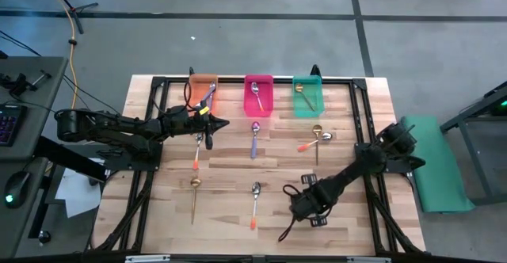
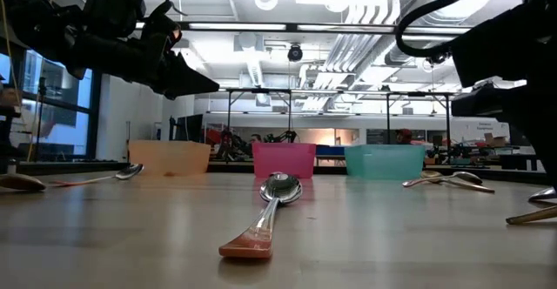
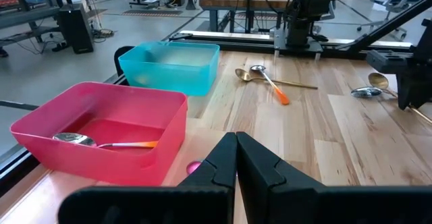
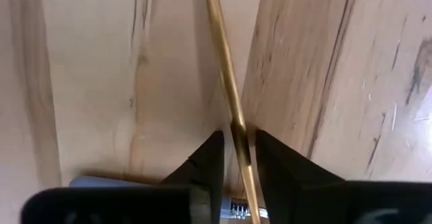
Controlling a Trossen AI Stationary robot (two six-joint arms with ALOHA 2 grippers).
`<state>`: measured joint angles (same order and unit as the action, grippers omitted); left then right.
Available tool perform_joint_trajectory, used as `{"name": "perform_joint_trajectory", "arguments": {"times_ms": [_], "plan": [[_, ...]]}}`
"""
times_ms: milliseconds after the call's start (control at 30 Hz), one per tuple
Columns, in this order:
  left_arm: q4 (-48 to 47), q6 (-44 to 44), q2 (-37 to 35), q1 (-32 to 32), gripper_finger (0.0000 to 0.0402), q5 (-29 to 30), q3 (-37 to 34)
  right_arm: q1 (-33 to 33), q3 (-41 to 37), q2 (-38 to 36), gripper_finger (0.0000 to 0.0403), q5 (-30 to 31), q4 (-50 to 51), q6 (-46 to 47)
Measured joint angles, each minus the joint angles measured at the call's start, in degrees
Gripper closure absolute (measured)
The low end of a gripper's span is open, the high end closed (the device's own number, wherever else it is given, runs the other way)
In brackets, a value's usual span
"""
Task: Sort silverware by color (type)
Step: Put the golden spoon into the green bin
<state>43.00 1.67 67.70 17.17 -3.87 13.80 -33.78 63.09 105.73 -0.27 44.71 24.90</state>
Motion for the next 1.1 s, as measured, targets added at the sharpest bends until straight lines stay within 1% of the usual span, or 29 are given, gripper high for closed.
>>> {"name": "perform_joint_trajectory", "arguments": {"times_ms": [167,233,333,467,600,667,733,833,933,1000,1100], "plan": [[-0.04,0.0,0.0,0.0,0.0401,-0.01,0.0,0.05,-0.02,-0.03,0.0388,0.0,0.16,-1.24],[-0.04,0.02,0.0,0.0,0.0401,-0.01,0.0,0.05,-0.07,-0.34,0.0398,0.27,0.19,-1.4],[-0.04,0.02,0.0,0.0,0.0401,-0.01,0.0,0.1,0.73,-0.89,0.0396,1.62,1.55,-1.43],[-0.04,0.0,0.0,0.0,0.0401,-0.01,0.0,0.92,4.03,-2.44,0.04,2.41,4.68,-2.7],[-0.01,0.01,0.0,-0.02,0.0401,-0.01,0.0,2.8,7.11,-4.19,0.0401,5.78,9.52,-4.84],[0.07,0.02,0.0,-0.02,0.0401,-0.01,0.02,4.19,8.14,-5.62,0.0401,8.3,11.91,-7.47],[0.07,0.19,0.0,-0.02,0.0401,-0.01,0.02,5.87,8.55,-6.99,0.0402,11.27,15.13,-11.74],[0.09,0.61,0.0,-0.02,0.0401,-0.01,0.02,8.87,8.81,-8.81,0.0402,15.99,20.85,-21.55],[0.07,0.84,0.0,-0.02,0.0401,-0.01,0.02,12.62,8.76,-9.17,0.0402,23.45,27.64,-35.41],[0.11,0.92,0.0,-0.02,0.0401,-0.01,0.02,16.15,8.74,-9.34,0.0402,28.11,30.45,-45.62],[0.09,0.84,0.0,-0.02,0.0401,-0.01,0.02,22.99,8.74,-9.4,0.0402,31.83,30.69,-59.31]]}}
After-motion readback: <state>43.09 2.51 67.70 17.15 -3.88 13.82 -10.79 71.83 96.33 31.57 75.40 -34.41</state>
